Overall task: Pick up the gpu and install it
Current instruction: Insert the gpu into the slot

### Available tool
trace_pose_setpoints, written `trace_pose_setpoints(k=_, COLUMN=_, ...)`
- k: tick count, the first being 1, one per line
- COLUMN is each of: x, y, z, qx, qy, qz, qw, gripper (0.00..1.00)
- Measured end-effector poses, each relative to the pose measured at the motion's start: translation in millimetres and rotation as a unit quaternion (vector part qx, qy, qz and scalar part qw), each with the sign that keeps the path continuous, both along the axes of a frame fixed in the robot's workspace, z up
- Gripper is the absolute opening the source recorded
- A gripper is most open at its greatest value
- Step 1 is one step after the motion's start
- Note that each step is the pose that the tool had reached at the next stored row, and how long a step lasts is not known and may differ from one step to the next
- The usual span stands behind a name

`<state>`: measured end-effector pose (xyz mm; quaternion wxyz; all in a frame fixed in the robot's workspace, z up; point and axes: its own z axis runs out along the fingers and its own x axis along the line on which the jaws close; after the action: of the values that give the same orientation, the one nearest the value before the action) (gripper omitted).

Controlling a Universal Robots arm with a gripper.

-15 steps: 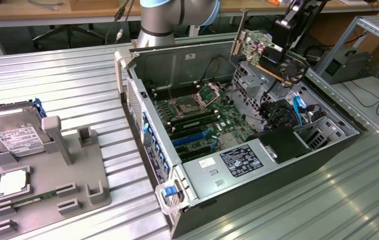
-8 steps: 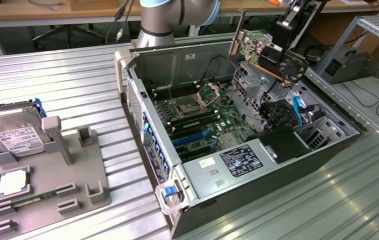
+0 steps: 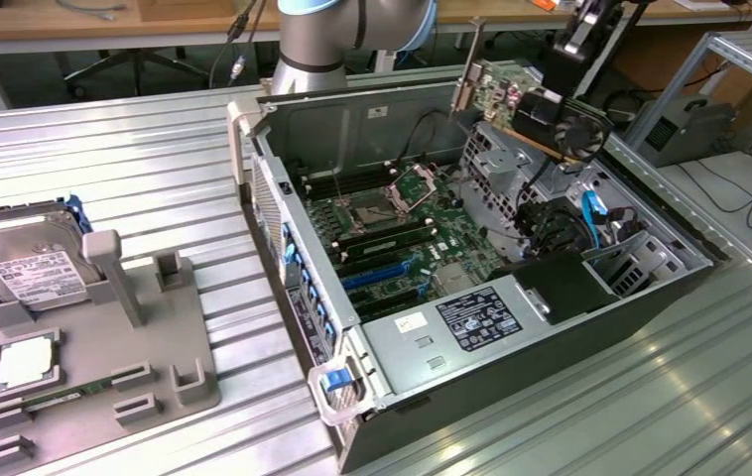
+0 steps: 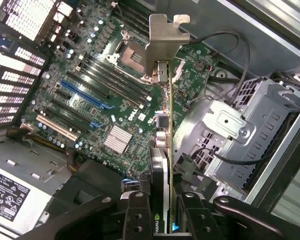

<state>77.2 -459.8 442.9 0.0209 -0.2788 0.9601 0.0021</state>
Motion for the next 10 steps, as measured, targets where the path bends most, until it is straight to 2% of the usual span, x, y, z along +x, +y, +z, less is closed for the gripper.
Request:
trace_pose_setpoints(k=2, x=0.0, y=0.0, z=-0.1, qx=0.0, qy=0.0, qz=0.018, qw=0.9998, gripper=0.27)
trace_pose_setpoints(k=5, x=0.0, y=0.0, z=-0.4, qx=0.0, qy=0.0, qz=0.048, qw=0.9989, gripper=0.27)
trace_pose_setpoints(k=8, x=0.0, y=0.0, z=-0.7, qx=-0.0001, qy=0.0, qz=0.075, qw=0.9971, gripper=0.27)
trace_pose_setpoints(k=10, x=0.0, y=0.0, z=-1.0, qx=-0.0001, qy=0.0, qz=0.097, qw=0.9953, gripper=0.27)
